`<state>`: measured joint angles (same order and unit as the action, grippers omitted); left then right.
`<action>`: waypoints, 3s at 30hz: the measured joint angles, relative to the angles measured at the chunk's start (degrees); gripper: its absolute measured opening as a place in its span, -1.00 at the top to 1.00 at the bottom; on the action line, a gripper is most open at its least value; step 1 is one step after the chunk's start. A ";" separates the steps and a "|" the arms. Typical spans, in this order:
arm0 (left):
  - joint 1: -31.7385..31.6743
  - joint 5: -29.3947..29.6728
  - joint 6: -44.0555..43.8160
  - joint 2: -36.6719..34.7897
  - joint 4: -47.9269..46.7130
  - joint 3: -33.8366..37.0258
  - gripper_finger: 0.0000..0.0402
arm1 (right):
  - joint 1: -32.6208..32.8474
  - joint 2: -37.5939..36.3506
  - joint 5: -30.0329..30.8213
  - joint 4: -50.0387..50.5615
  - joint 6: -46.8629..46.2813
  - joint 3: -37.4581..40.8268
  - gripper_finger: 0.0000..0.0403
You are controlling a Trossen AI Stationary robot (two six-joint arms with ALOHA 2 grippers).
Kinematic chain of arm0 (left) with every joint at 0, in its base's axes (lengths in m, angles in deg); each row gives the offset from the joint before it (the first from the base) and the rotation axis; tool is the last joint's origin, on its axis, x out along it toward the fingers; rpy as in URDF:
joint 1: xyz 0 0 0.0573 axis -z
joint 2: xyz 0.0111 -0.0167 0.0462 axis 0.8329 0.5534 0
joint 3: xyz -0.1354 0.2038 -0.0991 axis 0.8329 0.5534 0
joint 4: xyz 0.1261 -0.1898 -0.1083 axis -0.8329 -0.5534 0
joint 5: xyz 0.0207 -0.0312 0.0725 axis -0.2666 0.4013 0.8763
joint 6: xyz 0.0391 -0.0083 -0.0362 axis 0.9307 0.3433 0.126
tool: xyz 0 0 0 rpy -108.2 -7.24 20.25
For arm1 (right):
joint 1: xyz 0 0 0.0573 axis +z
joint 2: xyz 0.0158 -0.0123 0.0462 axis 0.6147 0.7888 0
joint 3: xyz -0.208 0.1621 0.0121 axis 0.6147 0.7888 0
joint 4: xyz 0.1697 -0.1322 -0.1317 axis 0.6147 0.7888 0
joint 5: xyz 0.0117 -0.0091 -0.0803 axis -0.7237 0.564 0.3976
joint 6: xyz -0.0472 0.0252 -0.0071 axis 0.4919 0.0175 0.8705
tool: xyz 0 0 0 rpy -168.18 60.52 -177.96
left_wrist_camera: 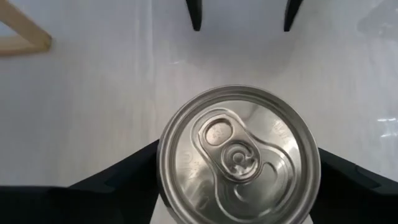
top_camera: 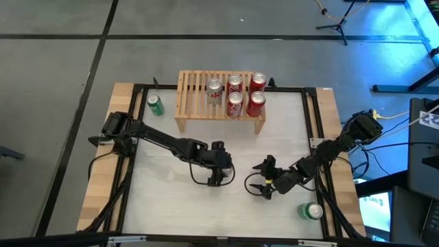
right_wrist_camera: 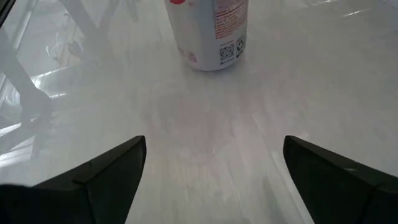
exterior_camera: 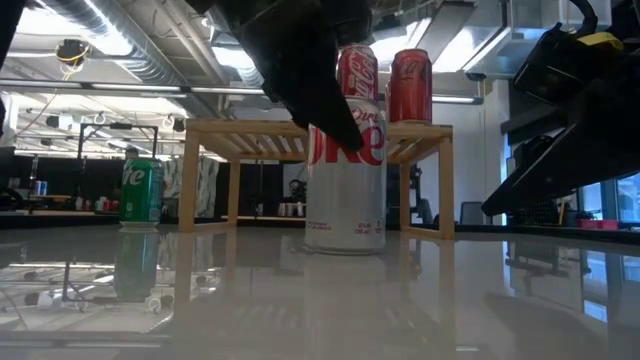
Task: Place canned beverage on shelf
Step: Put the white soda can on the shelf
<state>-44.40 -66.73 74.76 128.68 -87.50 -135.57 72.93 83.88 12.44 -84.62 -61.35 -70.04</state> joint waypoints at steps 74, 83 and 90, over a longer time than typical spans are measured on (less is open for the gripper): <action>-30.54 -4.41 7.73 -16.86 -27.54 -17.33 -0.43 | -0.15 3.28 2.06 -1.92 -1.12 -0.04 -0.86; -31.47 -5.94 9.01 -15.81 -26.35 -16.70 -0.44 | -0.15 3.28 2.07 -1.90 -1.05 -0.02 -0.86; -31.49 -6.16 9.14 -15.72 -26.24 -16.68 -0.52 | -0.15 3.28 2.05 -1.90 -0.44 -0.02 -0.86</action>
<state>-75.89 -72.89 83.90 112.96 -113.74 -152.25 72.78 87.15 14.50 -86.52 -61.79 -70.06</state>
